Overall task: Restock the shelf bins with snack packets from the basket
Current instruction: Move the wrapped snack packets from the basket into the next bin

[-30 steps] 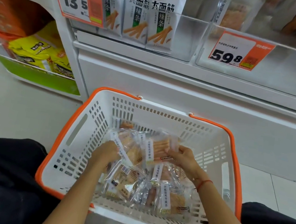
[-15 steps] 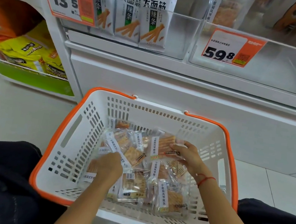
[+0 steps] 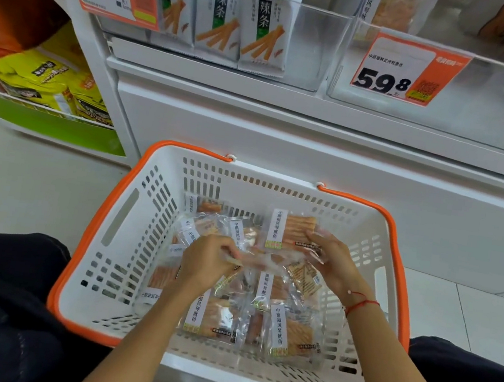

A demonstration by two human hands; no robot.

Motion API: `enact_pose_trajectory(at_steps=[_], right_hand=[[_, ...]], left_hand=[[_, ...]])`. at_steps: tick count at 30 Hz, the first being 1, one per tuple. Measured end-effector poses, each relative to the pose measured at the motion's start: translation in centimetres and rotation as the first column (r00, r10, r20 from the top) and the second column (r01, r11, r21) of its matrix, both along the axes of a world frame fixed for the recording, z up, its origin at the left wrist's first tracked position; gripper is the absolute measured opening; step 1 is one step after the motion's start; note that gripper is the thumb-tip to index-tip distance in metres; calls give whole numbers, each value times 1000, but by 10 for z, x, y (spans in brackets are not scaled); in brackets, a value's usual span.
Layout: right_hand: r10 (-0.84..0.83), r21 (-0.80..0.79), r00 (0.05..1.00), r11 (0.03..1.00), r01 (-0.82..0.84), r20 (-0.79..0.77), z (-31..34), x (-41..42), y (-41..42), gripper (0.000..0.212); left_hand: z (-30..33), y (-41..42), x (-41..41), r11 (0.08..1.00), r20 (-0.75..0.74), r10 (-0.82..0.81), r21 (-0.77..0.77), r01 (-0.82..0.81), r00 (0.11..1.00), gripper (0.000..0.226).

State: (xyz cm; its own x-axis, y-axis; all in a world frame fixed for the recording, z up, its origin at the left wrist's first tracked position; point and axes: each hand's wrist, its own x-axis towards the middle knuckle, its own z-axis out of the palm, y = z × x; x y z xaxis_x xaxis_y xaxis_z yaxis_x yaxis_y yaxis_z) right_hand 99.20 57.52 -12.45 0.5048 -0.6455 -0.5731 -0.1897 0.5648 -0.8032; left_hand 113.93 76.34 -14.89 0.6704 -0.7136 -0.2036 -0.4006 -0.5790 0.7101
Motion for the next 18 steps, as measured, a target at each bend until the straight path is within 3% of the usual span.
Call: enact_pose_trajectory(at_steps=[2,5,7,11,14,18], right_hand=[[-20,47,998,999,18,52,0,1,3,11],[-53,82,997,995,48,61,-6,4,8,13],[-35,85,998,996,31,47,-10,5,10,17],[-18,117,999,993,12,50,-22,3,16,23],[12,97,1000,995,-15,26,-30,2,17,27],[4,104,1000,995,-7,27,-33,-2,16,25]], left_hand=[[2,0,7,999,-103,-46,7,46,994,24],[-9,10,19,893,-322,-235,301,335,917,51],[-14,16,23,886,-260,-140,398,238,955,44],[-23,5,10,903,-125,-30,422,80,992,11],[-36,-9,4,913,-117,129,403,-72,985,32],[-38,-14,-16,877,22,266,409,-252,964,58]])
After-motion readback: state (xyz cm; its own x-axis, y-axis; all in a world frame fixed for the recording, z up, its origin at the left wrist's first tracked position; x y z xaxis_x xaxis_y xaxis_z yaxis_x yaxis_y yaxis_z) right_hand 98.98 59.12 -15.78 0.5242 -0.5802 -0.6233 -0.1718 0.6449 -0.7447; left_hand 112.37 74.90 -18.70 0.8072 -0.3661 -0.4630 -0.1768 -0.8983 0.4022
